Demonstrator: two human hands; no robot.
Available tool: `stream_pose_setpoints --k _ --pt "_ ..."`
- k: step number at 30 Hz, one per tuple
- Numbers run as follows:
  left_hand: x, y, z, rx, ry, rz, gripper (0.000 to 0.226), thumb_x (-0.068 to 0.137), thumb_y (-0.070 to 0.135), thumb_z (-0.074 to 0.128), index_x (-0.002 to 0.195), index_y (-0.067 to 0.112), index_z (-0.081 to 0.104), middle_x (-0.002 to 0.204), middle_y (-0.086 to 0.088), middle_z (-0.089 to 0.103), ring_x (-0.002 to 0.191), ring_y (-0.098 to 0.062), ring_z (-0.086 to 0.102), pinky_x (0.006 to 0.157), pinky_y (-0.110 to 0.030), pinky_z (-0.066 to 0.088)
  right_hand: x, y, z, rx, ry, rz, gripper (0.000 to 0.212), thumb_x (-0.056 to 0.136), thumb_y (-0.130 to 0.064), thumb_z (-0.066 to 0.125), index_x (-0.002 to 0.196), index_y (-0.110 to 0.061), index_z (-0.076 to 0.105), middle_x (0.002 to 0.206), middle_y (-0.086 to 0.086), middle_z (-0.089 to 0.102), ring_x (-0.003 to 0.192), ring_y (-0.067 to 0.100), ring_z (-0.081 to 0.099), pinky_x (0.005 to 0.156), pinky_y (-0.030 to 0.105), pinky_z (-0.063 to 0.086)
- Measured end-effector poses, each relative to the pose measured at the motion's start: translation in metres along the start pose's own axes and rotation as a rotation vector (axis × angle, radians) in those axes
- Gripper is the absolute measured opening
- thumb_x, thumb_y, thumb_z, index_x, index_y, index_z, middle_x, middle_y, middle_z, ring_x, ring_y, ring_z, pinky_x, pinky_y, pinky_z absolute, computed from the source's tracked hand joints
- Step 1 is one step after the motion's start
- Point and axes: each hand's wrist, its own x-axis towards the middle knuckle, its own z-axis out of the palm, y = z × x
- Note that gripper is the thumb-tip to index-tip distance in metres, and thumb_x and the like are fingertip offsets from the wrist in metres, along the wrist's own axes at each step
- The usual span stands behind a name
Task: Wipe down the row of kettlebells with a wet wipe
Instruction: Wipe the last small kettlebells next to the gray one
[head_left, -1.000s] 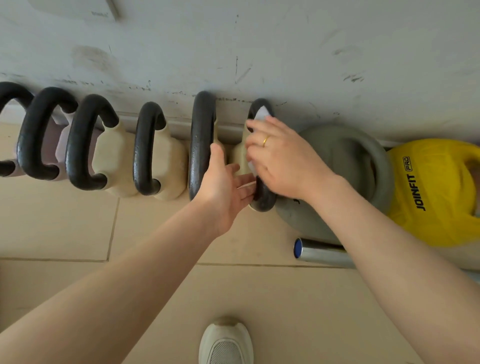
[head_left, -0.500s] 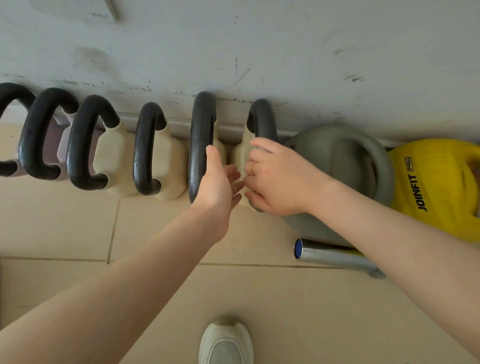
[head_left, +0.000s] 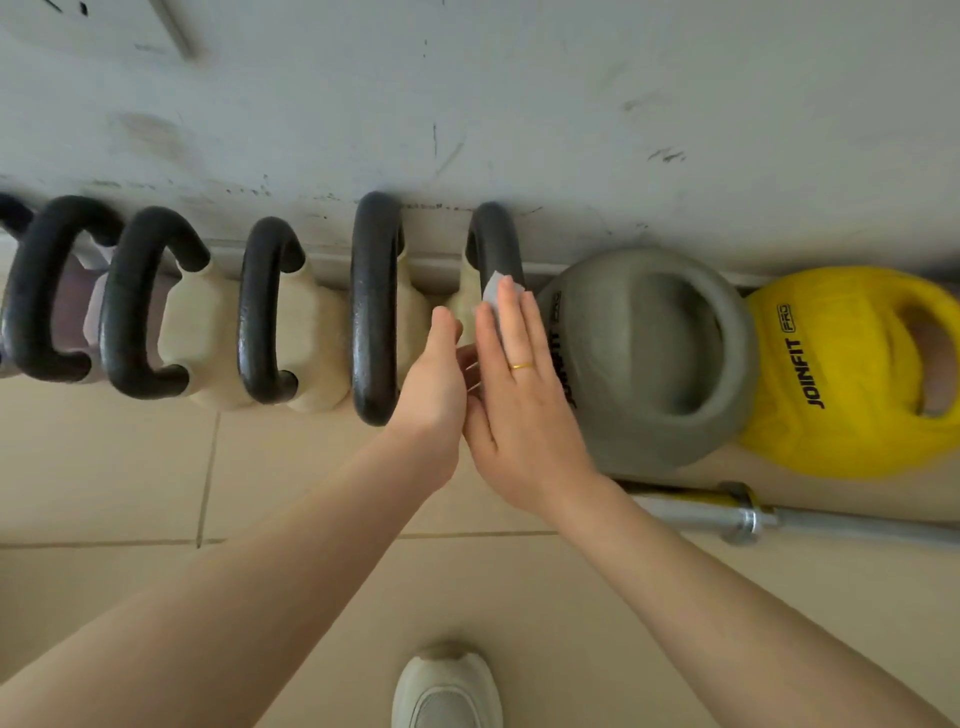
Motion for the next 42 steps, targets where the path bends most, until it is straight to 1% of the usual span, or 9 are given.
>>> stream_pose_setpoints --k 4,13,20,24,26,31,34,38,42 --pt "-0.001 -0.002 -0.002 -0.014 -0.077 0.008 0.055 0.095 0.055 0.022 0.128 0.026 0.056 0.120 0.003 0.066 0.113 -0.010 0.059 0.101 -0.031 0.042 0.025 0.008 -0.007 -0.035 -0.010 0.004 0.059 0.093 -0.019 0.031 0.147 -0.003 0.012 0.158 0.008 0.001 0.145 0.018 -0.006 0.114 0.022 -0.001" --pt "0.007 0.011 -0.006 -0.078 -0.146 0.040 0.055 0.095 0.056 0.021 0.125 0.028 0.058 0.120 0.000 0.066 0.112 -0.015 0.061 0.098 -0.036 0.045 0.023 0.018 -0.016 -0.165 -0.054 -0.151 0.057 0.092 -0.032 0.023 0.140 -0.005 0.036 0.156 0.004 0.019 0.145 0.018 0.003 0.116 0.028 0.009" --pt "0.008 0.019 -0.005 -0.153 -0.110 -0.030 0.060 0.095 0.056 0.021 0.135 0.017 0.044 0.125 -0.007 0.060 0.112 -0.025 0.059 0.094 -0.038 0.045 0.101 0.034 -0.033 -0.047 -0.124 -0.232 0.047 0.093 -0.022 0.026 0.086 -0.005 0.068 0.112 0.008 0.065 0.129 0.024 0.040 0.107 0.028 0.024" --pt "0.010 0.025 -0.006 -0.084 -0.120 -0.038 0.045 0.099 0.040 0.032 0.133 0.017 0.048 0.125 -0.004 0.061 0.109 -0.024 0.061 0.097 -0.038 0.044 0.131 0.039 -0.040 -0.184 -0.204 -0.308 0.044 0.091 -0.023 0.031 0.074 -0.005 0.067 0.089 0.007 0.062 0.101 0.022 0.050 0.091 0.031 0.039" --pt "0.012 0.026 -0.006 -0.055 -0.117 -0.032 0.038 0.098 0.028 0.038 0.133 0.017 0.049 0.123 -0.006 0.063 0.108 -0.025 0.062 0.100 -0.040 0.045 0.139 0.037 -0.042 -0.257 -0.235 -0.335 0.044 0.090 -0.025 0.032 0.074 -0.004 0.066 0.083 0.007 0.059 0.097 0.024 0.051 0.083 0.028 0.034" --pt "0.015 0.022 -0.010 0.002 -0.166 -0.010 0.039 0.096 0.011 0.038 0.134 0.016 0.048 0.124 -0.009 0.063 0.108 -0.029 0.063 0.103 -0.044 0.044 0.145 0.025 -0.036 -0.479 -0.223 -0.345 0.050 0.089 -0.030 0.026 0.091 -0.005 0.070 0.095 0.011 0.064 0.105 0.028 0.050 0.099 0.037 0.034" --pt "0.017 0.022 -0.012 -0.003 -0.183 -0.012 0.041 0.096 0.009 0.040 0.135 0.015 0.047 0.123 -0.009 0.063 0.109 -0.029 0.062 0.103 -0.045 0.044 0.139 0.024 -0.033 -0.550 -0.295 -0.441 0.050 0.090 -0.031 0.028 0.085 -0.006 0.071 0.088 0.011 0.065 0.098 0.026 0.050 0.100 0.040 0.036" --pt "0.015 0.026 -0.011 0.076 -0.254 0.000 0.036 0.093 0.013 0.049 0.129 0.013 0.052 0.112 -0.005 0.067 0.102 -0.022 0.064 0.100 -0.040 0.046 0.149 0.029 -0.038 -0.527 -0.359 -0.402 0.054 0.085 -0.034 0.023 0.067 -0.005 0.066 0.071 0.008 0.063 0.083 0.027 0.053 0.085 0.044 0.046" --pt "0.013 0.026 -0.010 0.228 -0.258 0.017 0.045 0.090 0.015 0.058 0.133 0.013 0.047 0.120 -0.007 0.064 0.110 -0.022 0.062 0.102 -0.041 0.046 0.146 0.029 -0.036 -0.312 -0.300 -0.307 0.055 0.096 -0.032 0.031 0.060 -0.005 0.061 0.071 0.010 0.059 0.081 0.025 0.055 0.079 0.039 0.044"
